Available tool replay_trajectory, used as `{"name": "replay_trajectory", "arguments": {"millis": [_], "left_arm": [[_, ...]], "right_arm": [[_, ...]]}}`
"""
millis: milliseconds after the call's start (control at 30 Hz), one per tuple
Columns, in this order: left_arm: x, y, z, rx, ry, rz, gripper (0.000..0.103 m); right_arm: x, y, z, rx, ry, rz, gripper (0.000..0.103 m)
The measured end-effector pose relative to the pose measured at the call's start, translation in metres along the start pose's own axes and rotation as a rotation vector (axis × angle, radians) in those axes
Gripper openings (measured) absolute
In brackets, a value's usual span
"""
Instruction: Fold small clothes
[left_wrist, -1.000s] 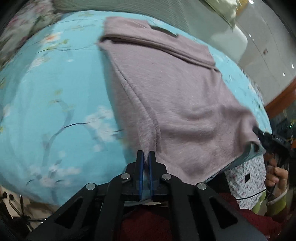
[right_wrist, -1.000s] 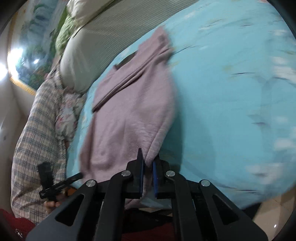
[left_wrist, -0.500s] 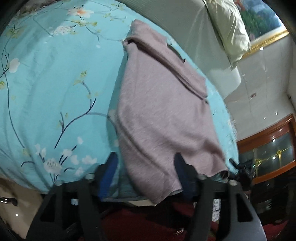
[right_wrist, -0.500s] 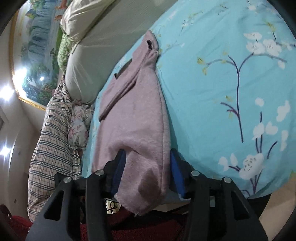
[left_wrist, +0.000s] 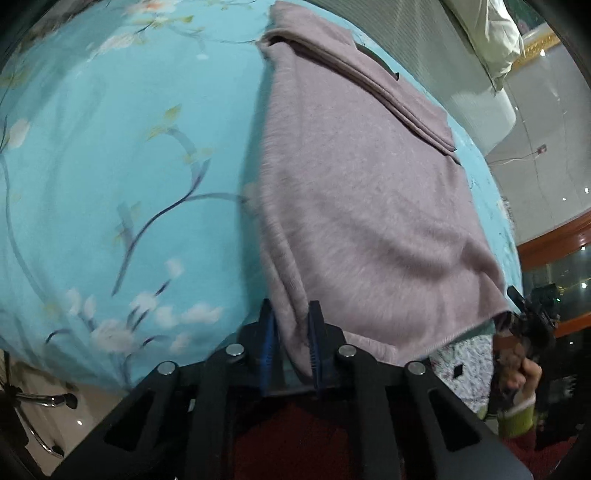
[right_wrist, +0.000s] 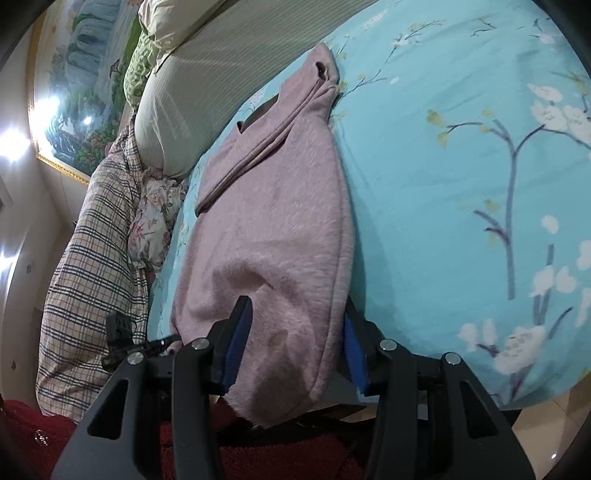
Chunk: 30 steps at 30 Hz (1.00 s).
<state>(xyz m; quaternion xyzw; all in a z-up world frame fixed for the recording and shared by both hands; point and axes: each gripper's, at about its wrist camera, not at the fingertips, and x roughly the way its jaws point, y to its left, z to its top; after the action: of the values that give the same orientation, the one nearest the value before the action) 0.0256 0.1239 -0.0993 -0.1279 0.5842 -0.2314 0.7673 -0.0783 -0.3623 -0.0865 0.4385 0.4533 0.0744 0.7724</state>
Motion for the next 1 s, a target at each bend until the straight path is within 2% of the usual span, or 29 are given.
{"name": "replay_trajectory", "arguments": {"millis": [100, 167, 267, 333, 467, 533, 567, 600, 633, 667, 733, 767, 833, 900, 1000], "left_arm": [[-0.005, 0.014, -0.005, -0.010, 0.009, -0.027, 0.016], [-0.007, 0.016, -0.005, -0.018, 0.005, -0.061, 0.021], [-0.007, 0.013, -0.003, -0.009, 0.001, -0.126, 0.043], [0.000, 0.000, -0.003, -0.004, 0.015, -0.175, 0.061], [0.013, -0.014, -0.002, 0.028, 0.049, -0.157, 0.064], [0.015, -0.014, -0.003, 0.043, 0.057, -0.149, 0.058], [0.014, -0.014, -0.003, 0.054, 0.053, -0.142, 0.053], [0.012, -0.013, -0.004, 0.068, 0.051, -0.131, 0.034], [0.012, -0.013, -0.006, 0.083, 0.054, -0.119, 0.011], [0.013, -0.012, -0.008, 0.089, 0.055, -0.115, 0.004], [0.006, -0.009, -0.010, 0.095, 0.034, -0.130, 0.003], [-0.004, -0.009, -0.013, 0.102, 0.009, -0.161, 0.003], [-0.035, -0.013, -0.017, 0.133, -0.072, -0.217, 0.003], [-0.060, -0.017, -0.019, 0.173, -0.143, -0.224, 0.003], [-0.065, -0.010, -0.015, 0.179, -0.166, -0.211, 0.003]], "right_arm": [[-0.002, -0.004, 0.000, 0.004, 0.016, 0.039, 0.049], [0.000, -0.005, -0.001, 0.001, 0.037, 0.067, 0.050], [0.007, -0.006, -0.005, 0.008, 0.074, 0.120, 0.050], [0.010, -0.004, -0.008, 0.001, 0.089, 0.139, 0.050], [0.015, -0.003, -0.010, 0.004, 0.089, 0.166, 0.050], [0.018, -0.004, -0.011, 0.009, 0.086, 0.155, 0.048], [0.019, -0.005, -0.011, 0.004, 0.083, 0.147, 0.044], [0.019, -0.004, -0.012, -0.001, 0.083, 0.135, 0.035], [0.020, -0.005, -0.012, -0.004, 0.089, 0.125, 0.012], [0.018, -0.004, -0.012, -0.001, 0.089, 0.128, 0.006], [0.001, 0.000, -0.010, -0.015, 0.041, 0.178, 0.006], [-0.012, 0.002, -0.009, -0.027, 0.010, 0.219, 0.006], [-0.035, 0.006, -0.007, -0.049, -0.048, 0.265, 0.006], [-0.043, 0.007, -0.006, -0.074, -0.040, 0.226, 0.006], [-0.031, -0.002, -0.006, -0.057, 0.000, 0.192, 0.006]]}}
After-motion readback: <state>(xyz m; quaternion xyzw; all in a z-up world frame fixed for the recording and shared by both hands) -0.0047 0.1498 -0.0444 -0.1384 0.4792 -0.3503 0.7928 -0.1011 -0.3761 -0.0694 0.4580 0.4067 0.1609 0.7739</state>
